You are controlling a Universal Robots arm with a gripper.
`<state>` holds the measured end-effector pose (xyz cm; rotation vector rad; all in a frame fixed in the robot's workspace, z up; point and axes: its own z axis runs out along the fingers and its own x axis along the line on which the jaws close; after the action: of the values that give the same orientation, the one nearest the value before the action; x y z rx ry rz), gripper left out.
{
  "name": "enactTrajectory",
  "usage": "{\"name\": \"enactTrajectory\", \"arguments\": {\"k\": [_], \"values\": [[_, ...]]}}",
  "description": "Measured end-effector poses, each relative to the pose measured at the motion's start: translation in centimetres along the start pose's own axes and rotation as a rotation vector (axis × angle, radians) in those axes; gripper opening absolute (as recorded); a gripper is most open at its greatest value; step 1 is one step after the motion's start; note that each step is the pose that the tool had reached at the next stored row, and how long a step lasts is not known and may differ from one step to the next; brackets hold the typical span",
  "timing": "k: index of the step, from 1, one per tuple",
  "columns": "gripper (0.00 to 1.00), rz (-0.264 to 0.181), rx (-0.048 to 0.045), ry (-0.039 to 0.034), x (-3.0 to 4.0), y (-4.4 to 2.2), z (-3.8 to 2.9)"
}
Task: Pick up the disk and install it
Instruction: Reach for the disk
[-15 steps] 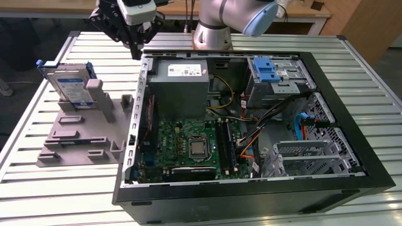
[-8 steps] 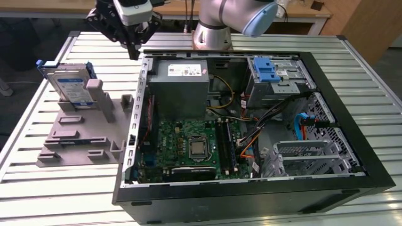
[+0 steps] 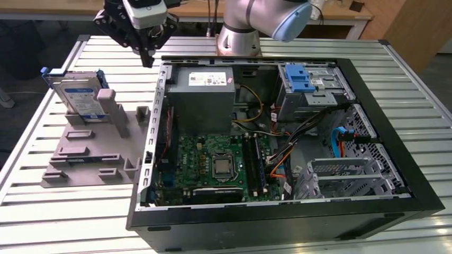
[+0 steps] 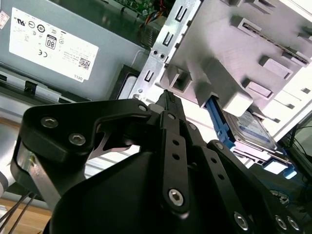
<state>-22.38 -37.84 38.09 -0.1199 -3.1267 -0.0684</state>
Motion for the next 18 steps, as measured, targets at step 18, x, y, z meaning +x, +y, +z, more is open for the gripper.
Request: {"name": "enactTrajectory", "arguments": {"k": [18], "values": [[0.11, 0.000, 0.0002, 0.0008, 4.11, 1.05, 0.34]]}}
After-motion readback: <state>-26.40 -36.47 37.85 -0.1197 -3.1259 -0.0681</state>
